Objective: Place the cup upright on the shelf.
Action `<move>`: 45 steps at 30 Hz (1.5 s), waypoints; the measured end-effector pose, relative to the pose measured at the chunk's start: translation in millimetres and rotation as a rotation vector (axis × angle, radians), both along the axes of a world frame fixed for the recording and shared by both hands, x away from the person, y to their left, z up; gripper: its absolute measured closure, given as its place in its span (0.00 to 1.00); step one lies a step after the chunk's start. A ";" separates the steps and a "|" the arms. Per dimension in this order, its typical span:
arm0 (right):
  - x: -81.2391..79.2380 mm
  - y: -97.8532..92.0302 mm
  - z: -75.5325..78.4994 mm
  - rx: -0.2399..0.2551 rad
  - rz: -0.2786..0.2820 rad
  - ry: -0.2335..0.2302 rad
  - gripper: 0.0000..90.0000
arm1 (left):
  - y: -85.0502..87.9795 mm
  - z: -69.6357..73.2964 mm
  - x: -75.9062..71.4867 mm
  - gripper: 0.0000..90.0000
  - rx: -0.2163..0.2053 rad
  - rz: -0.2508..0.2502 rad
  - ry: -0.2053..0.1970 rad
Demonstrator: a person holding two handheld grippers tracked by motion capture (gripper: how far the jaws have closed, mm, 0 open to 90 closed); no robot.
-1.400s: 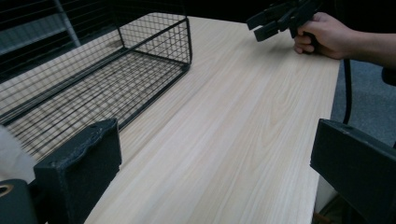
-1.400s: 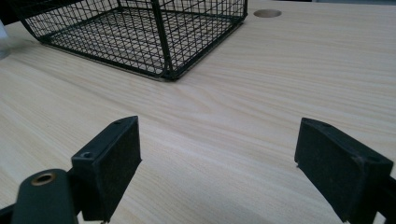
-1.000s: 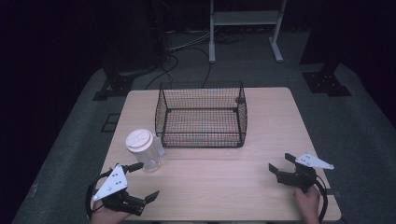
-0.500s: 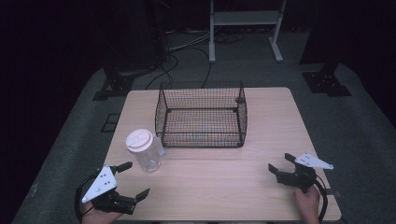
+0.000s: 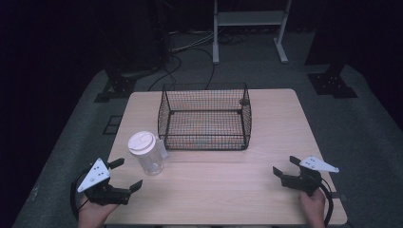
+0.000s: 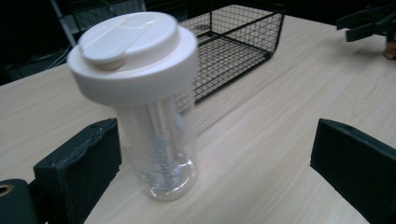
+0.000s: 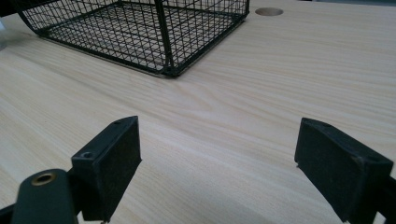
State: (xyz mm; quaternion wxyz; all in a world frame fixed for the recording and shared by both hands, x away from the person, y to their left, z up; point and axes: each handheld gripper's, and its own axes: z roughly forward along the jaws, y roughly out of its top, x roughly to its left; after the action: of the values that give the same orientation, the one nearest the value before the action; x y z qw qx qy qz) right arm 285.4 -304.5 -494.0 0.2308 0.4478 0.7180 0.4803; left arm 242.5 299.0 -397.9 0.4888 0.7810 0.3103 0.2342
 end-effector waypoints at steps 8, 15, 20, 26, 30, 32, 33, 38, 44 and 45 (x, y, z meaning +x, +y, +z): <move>0.1 -0.4 0.0 0.003 0.000 -0.002 0.15 | 1.3 -5.2 23.8 0.01 0.015 0.019 0.037; -0.1 -0.1 0.1 0.002 0.001 -0.002 0.15 | 3.0 -9.4 40.5 0.01 0.036 0.039 0.059; 0.0 -0.1 0.1 0.000 0.004 -0.003 0.15 | 2.8 -10.2 49.3 0.01 0.031 0.038 0.070; -0.1 0.0 0.1 0.000 0.004 -0.003 0.15 | -3.2 -10.5 59.1 0.01 0.045 0.025 0.083; -0.1 -0.1 0.1 0.000 0.005 -0.003 0.15 | -8.0 -11.1 65.2 0.01 0.051 0.017 0.093; -0.1 0.0 0.2 0.001 0.006 -0.003 0.15 | -10.3 -10.8 67.3 0.01 0.050 0.013 0.095; -0.2 -0.1 0.1 0.000 0.006 -0.004 0.15 | -11.4 -10.6 68.4 0.01 0.054 0.012 0.096; -0.2 0.1 0.2 0.000 0.007 -0.004 0.15 | -13.4 -11.1 74.7 0.01 0.050 0.013 0.105; -0.3 0.3 0.2 0.000 0.008 -0.003 0.15 | -18.0 -9.6 81.4 0.01 0.045 0.011 0.109; -0.2 0.2 0.2 0.000 0.008 -0.005 0.15 | -19.0 -9.2 82.5 0.01 0.046 0.010 0.110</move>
State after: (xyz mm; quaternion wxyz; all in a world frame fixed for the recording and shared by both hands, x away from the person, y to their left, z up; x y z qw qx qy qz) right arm 285.2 -304.4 -493.9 0.2305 0.4438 0.7193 0.4822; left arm 325.0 279.9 -407.0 0.4517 0.8022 0.3351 0.2002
